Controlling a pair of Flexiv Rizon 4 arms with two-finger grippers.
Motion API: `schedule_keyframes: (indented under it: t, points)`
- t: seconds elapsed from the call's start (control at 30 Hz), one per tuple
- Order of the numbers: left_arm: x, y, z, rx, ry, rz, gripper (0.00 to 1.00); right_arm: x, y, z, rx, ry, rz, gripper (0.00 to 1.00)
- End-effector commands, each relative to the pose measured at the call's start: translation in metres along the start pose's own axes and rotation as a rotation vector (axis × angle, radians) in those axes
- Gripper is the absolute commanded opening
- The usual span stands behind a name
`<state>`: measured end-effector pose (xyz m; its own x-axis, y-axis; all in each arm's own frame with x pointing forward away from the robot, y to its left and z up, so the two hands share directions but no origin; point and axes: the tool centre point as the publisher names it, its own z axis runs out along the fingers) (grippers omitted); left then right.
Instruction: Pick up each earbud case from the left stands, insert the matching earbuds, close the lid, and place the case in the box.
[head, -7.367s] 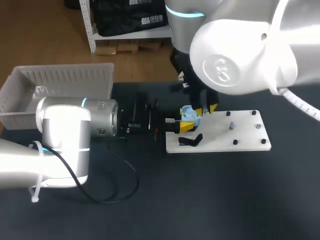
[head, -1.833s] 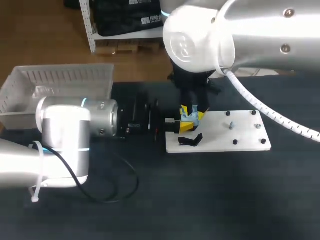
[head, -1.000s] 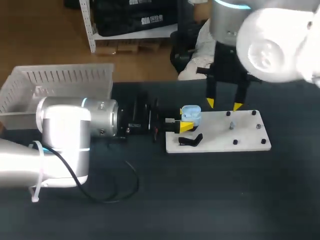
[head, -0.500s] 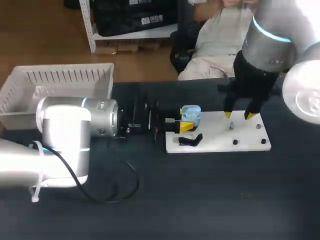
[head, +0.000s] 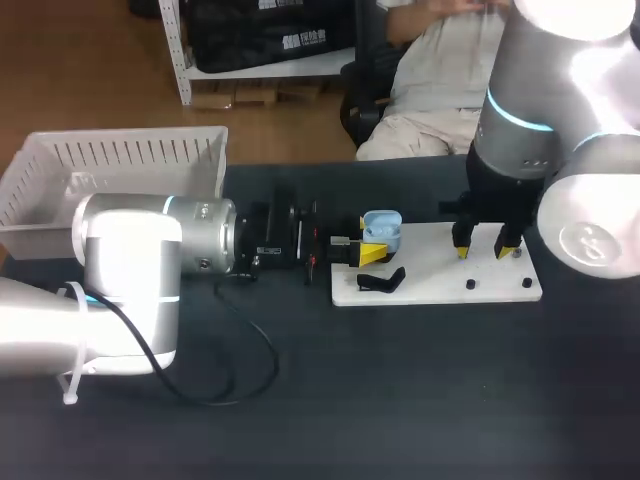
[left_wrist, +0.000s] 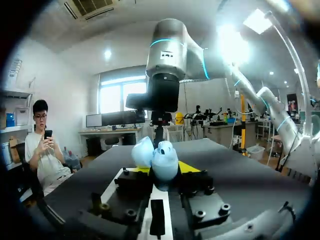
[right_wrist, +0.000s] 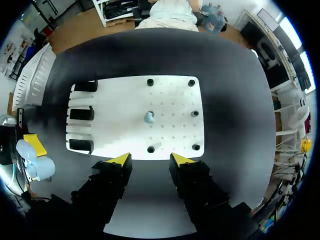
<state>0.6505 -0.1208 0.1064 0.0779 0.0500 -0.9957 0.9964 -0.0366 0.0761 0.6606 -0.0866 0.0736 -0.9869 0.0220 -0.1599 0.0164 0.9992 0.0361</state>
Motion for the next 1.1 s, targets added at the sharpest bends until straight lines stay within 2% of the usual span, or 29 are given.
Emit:
schedule_keyframes:
  t: [0.03,0.47,0.8,1.1]
  points:
    - [0.001,0.001,0.0,0.001,-0.004,0.002,0.0,-0.018,0.005,0.014,0.008,0.022,0.014,0.47]
    - [0.001,0.001,0.0,0.001,-0.004,0.002,0.0,-0.037,0.005,0.035,0.002,0.047,0.06,0.49]
    - [0.001,0.001,0.0,0.001,-0.004,0.002,0.0,-0.039,0.004,0.043,-0.005,0.06,0.08,0.45]
    - [0.001,0.001,0.0,0.001,-0.004,0.002,0.0,-0.037,0.004,0.045,-0.015,0.061,0.09,0.39]
